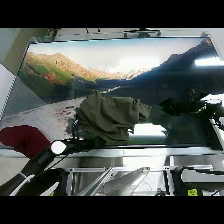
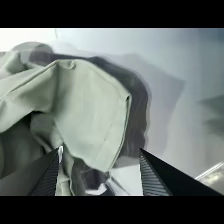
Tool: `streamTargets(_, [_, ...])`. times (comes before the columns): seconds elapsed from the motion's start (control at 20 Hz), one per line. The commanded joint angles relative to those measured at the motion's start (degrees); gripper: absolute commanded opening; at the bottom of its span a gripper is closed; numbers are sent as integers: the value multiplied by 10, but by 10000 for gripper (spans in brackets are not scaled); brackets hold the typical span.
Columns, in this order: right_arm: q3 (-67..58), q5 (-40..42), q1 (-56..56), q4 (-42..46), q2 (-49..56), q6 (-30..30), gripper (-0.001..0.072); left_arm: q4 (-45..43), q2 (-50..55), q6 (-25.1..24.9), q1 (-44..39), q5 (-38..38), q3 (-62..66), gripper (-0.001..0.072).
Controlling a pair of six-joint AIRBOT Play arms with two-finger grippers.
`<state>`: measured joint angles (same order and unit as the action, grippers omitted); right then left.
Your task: Fold the shirts.
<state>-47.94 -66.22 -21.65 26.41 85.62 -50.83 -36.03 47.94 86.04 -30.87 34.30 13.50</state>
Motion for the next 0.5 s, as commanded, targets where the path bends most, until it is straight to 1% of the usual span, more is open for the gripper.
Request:
streamTargets(0.0, [0,19,0,-11,12,16,549,2,63,15,-43,-79,12,704])
streamTargets(0.1, [0,28,7,-11,16,16,549,0,107,13,-69,-106,50,704])
streamTargets(0.2, [0,30,20,-11,23,16,549,0,152,-5,-87,-119,92,703])
streamTargets(0.25, [0,30,31,-11,30,16,549,0,177,-12,-92,-114,115,620])
streamTargets(0.3, [0,30,41,-11,37,16,548,-5,200,-16,-94,-100,136,338])
streamTargets(0.35, [0,30,53,-11,45,16,549,-5,218,-28,-94,-82,154,126])
streamTargets(0.4, [0,32,64,-11,53,16,548,-4,232,-38,-94,-65,171,104])
streamTargets(0.45, [-1,35,76,-11,63,16,548,-4,240,-47,-94,-49,186,103])
